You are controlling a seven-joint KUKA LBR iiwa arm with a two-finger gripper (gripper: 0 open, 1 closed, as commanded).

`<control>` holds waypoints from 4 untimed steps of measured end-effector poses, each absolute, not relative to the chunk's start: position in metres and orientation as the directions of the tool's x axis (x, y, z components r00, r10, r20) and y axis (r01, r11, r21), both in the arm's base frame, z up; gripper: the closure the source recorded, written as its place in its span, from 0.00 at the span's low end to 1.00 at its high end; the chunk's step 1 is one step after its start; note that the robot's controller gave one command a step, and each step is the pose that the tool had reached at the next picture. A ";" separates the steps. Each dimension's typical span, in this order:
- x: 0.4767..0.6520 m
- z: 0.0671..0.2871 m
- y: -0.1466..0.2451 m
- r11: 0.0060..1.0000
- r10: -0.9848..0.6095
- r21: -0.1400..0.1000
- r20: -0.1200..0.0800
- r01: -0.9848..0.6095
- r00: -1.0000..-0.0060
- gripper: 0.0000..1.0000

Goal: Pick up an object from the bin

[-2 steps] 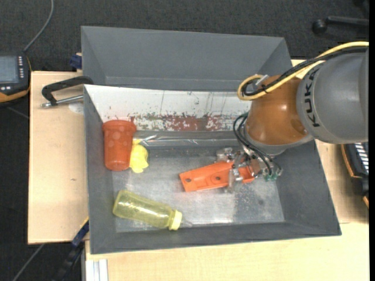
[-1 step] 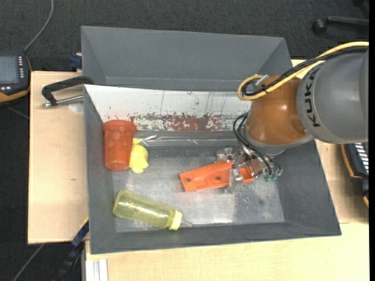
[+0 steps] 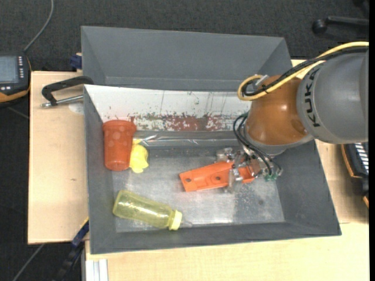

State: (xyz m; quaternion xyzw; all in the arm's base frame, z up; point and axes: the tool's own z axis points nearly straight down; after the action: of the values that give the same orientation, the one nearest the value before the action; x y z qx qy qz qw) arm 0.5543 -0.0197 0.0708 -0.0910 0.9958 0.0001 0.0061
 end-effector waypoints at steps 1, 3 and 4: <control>0.554 0.071 -0.020 0.983 -0.181 -0.001 -0.012 -0.181 -0.983 1.00; 0.554 0.071 -0.020 0.983 -0.181 -0.001 -0.012 -0.181 -0.983 0.00; 0.554 0.071 -0.020 0.983 -0.181 -0.001 -0.012 -0.181 -0.983 1.00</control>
Offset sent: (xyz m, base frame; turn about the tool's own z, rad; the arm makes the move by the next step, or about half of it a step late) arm 0.0000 0.0000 0.0000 0.0000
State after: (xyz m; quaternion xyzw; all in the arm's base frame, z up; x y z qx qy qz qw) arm 0.5544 -0.0197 0.0708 -0.0909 0.9958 0.0001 0.0062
